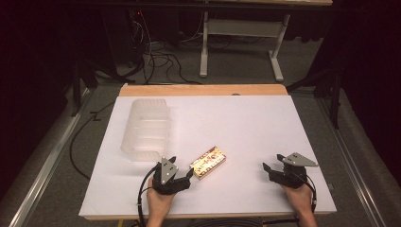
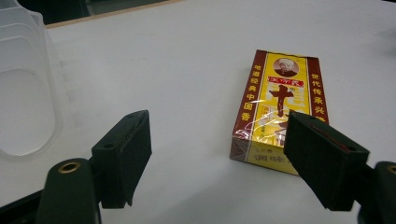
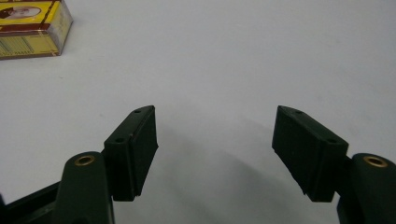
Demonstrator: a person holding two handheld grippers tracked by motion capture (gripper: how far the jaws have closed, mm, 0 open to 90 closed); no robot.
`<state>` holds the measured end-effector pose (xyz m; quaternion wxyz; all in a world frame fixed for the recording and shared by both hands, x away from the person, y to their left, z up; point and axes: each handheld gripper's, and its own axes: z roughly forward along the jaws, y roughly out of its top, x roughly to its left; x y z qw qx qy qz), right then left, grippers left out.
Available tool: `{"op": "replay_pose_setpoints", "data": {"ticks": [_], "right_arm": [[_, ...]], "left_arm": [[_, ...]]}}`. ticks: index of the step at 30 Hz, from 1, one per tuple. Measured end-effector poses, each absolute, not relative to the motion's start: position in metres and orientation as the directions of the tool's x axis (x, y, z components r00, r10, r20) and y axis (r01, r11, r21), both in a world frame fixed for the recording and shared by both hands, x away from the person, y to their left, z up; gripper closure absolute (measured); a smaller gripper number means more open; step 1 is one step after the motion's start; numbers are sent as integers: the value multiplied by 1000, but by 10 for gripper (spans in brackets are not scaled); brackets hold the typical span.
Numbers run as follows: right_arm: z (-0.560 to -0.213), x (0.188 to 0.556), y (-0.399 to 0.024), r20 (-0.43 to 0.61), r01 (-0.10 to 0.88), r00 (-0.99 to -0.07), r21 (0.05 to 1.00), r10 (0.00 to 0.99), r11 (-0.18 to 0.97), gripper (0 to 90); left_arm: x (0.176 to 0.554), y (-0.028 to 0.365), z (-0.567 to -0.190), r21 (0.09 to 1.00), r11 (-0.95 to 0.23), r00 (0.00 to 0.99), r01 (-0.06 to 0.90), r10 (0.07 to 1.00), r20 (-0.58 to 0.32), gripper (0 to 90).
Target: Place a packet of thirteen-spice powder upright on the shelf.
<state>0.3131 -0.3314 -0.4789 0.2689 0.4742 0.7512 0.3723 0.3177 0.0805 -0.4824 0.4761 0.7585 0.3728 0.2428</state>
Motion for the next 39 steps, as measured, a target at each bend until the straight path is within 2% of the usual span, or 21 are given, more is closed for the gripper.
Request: {"op": "replay_pose_setpoints", "data": {"ticks": [10, 16, 21, 39], "right_arm": [[-479, 313, -332, -51, 508, -406, 817, 912, 272, 313], [-478, 313, -332, -48, 506, -405, 820, 913, 268, 313], [-479, 313, -332, -49, 509, -405, 818, 913, 269, 313], [-479, 313, -332, -46, 510, -406, 818, 913, 268, 311]], "left_arm": [[322, 81, -482, 891, -266, 614, 369, 789, -18, 250], [324, 78, -482, 880, -301, 636, 367, 771, -1, 253], [324, 77, -480, 888, -279, 640, 365, 768, -22, 250], [329, 53, -466, 864, -361, 714, 352, 700, 2, 256]]}}
